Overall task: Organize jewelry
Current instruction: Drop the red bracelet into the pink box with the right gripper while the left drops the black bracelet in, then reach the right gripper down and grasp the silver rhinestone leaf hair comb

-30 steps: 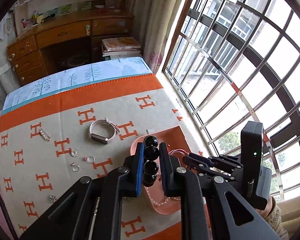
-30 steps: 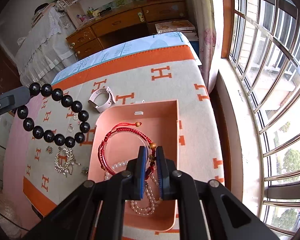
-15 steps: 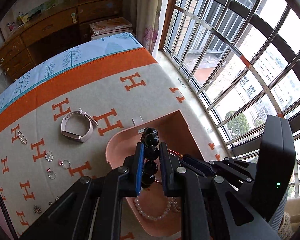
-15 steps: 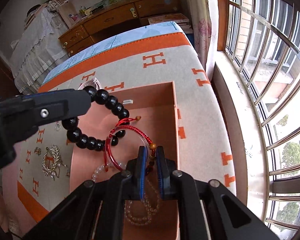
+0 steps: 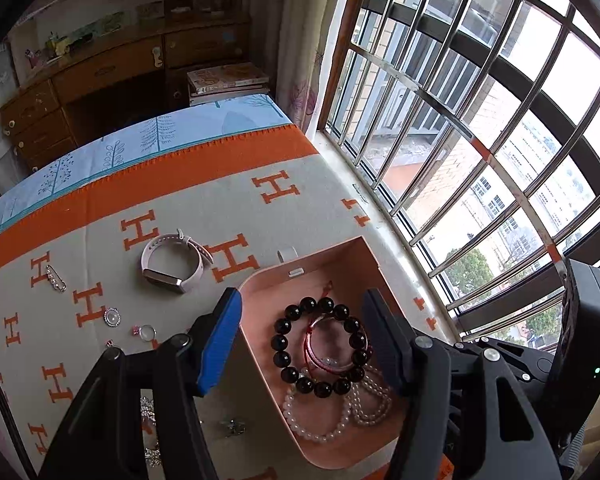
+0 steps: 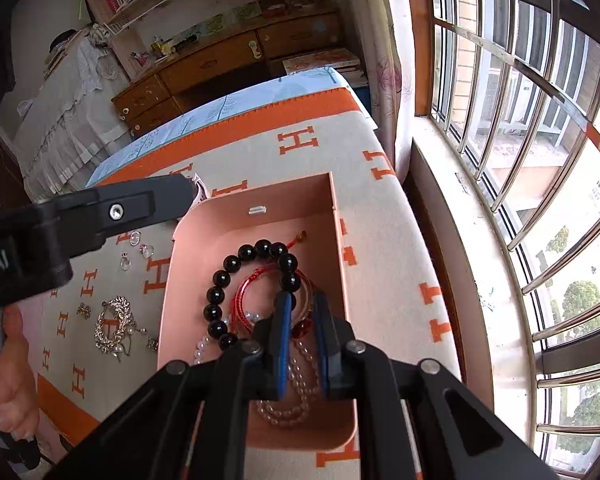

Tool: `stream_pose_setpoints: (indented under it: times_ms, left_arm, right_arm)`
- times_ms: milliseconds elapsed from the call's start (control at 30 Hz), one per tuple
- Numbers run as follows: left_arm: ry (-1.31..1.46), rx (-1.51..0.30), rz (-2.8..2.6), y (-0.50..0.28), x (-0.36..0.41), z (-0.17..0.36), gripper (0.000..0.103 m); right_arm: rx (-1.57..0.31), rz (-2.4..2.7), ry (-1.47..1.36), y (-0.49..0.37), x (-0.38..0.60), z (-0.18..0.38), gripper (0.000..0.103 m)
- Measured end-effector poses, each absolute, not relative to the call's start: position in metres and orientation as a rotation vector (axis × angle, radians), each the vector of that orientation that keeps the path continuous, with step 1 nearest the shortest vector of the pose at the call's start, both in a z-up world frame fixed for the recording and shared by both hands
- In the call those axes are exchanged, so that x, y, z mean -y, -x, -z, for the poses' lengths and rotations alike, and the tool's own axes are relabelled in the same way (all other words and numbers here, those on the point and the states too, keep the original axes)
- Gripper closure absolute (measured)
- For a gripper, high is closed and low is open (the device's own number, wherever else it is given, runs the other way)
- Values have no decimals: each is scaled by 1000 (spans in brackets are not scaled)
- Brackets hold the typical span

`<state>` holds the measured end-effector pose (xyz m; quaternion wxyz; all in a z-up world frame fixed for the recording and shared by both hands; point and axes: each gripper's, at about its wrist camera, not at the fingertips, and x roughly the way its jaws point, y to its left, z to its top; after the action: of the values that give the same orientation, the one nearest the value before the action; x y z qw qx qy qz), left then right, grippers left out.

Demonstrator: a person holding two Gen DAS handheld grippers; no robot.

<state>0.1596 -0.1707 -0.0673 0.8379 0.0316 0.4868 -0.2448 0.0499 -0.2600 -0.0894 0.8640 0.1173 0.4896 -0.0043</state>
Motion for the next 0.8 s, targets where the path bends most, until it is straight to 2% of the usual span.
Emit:
stream_pose_setpoints:
  times_ms: [167,233,300,433,500,600,800]
  left_arm:
    - [-51,-1018,466,-153,146,65,42]
    - [-38,-1022,448,-149,133,64,36]
    - [-28,-1010,422,-143,119,60,22]
    - [-28,-953,371,-126,91,46,18]
    - [-21,-929,338,-116,78,37,9]
    - [-13,-878,272,-103,58,20,1]
    - [4,-819,177,-83,22,-10,1]
  right_arm:
    - [-1000,-5,-223,-35,254,77,92]
    - [-992,-9,-214,-32,251,72,92]
    - [-984,-16,-209,-28,247,68,92]
    - [-968,-31,-204,-22,238,60,92]
    - [-967,-44,-203,-21,233,57,92]
    - [-961,-64,-195,-19,226,53,92]
    - [-948,-102,-171,-18,208,45,92]
